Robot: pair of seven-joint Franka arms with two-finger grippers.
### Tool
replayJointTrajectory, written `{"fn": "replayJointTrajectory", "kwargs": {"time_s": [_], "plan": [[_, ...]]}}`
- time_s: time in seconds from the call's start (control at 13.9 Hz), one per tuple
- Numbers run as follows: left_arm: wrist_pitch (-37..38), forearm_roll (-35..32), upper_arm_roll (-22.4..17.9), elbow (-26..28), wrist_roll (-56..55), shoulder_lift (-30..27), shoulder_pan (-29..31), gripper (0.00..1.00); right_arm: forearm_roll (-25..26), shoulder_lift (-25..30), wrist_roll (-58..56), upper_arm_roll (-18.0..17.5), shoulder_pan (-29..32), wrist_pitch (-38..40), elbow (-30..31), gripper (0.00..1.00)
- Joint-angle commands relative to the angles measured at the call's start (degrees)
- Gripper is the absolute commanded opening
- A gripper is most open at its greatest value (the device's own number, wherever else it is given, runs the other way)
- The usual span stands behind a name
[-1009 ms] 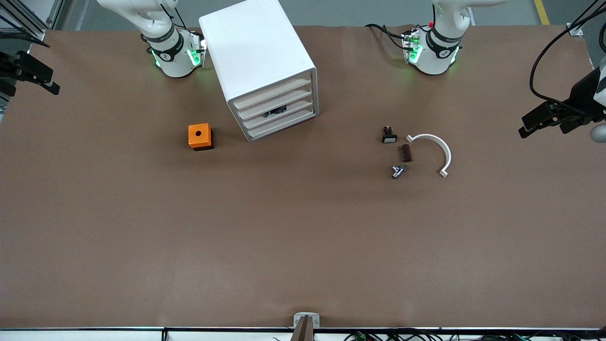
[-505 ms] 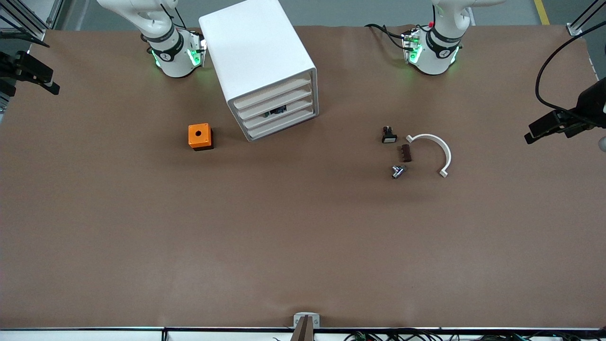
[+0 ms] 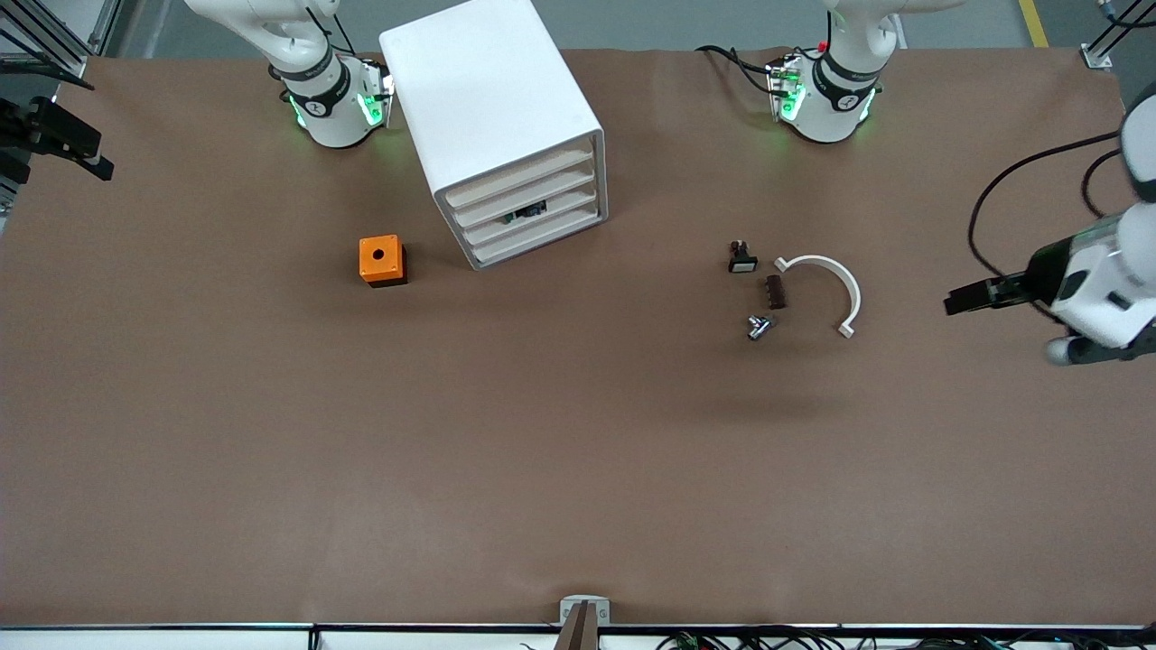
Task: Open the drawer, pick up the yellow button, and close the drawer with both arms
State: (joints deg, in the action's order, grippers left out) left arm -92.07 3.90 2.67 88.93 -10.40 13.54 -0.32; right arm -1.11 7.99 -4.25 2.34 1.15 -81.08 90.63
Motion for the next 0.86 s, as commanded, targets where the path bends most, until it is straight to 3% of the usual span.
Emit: {"fn": "replayJointTrajectory", "kwargs": {"time_s": [0.0, 0.36, 0.79], "plan": [[1.27, 1.89, 0.49, -1.91, -8.19, 2.27, -4.24, 1.0, -0.21, 0.89, -0.59, 0.03, -0.01, -0.13, 0.43, 1.0], [7.07, 15.84, 0.75, -9.2, -36.9, 8.33, -12.5, 1.0, -0.03, 0.98, -0.67, 0.03, -0.09, -0.13, 0.43, 1.0], [7.43, 32.99, 0.93, -12.02, -82.28, 17.39, -20.33, 1.0, 0.15, 0.98, -0.67, 0.03, -0.09, -0.04, 0.43, 1.0]]}}
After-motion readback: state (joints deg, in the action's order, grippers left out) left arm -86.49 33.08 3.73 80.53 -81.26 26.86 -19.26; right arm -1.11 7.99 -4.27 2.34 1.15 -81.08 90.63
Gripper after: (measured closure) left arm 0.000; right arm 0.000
